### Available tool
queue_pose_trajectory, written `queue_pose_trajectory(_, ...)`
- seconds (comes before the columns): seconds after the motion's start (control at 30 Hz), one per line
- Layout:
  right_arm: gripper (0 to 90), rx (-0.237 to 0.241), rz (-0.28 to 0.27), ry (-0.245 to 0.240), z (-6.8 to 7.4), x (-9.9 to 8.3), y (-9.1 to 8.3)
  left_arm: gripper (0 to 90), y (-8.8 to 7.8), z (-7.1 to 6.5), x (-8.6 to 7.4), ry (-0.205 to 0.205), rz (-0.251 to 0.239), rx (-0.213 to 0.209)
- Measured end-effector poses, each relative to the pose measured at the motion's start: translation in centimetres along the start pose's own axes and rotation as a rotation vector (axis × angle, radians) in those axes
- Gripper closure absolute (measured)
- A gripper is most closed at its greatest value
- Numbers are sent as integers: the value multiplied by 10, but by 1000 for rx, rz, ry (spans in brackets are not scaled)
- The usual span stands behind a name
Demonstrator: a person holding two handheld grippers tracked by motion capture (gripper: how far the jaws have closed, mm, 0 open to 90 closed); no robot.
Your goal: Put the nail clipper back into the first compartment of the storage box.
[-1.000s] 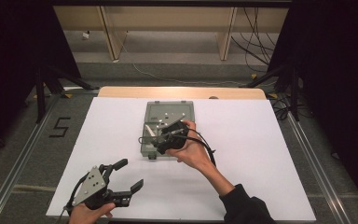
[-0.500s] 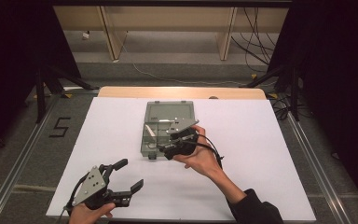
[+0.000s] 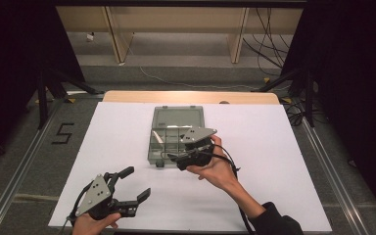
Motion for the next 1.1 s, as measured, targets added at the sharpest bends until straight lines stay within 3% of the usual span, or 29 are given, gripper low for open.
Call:
queue_pose_trajectory(0.23,246,14,-29,26,-2,-7,-8,161,-1,1,-1,18,20,6)
queue_pose_trajectory(0.33,249,59,-43,59,-1,-11,-14,161,-1,2,-2,29,33,8)
queue_pose_trajectory(0.5,249,43,-71,64,-3,-15,-21,161,-1,2,-2,28,30,7)
queue_pose_trajectory(0.53,249,42,-76,65,-3,-16,-23,161,-2,3,-3,55,54,13)
queue_pose_trajectory(0.77,254,41,-95,81,-4,-29,-33,161,-2,3,-3,55,52,14)
queue_pose_trajectory(0.97,248,86,-110,118,-2,-39,-41,161,-2,4,-3,56,52,15)
queue_pose_trajectory(1.0,247,65,-116,119,-3,-41,-44,161,-2,4,-3,56,53,15)
queue_pose_trajectory(1.1,245,60,-135,118,-4,-43,-49,161,-2,4,-3,57,53,15)
Point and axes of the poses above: each handheld gripper's, and its own axes: y roughly forward along the jaws, x roughly out of its top, z roughly to its left, the point moved 5 cm from there along y, roughly forward along the jaws, and after that the axes turned 13 degrees about z, right-handed, at the moved point
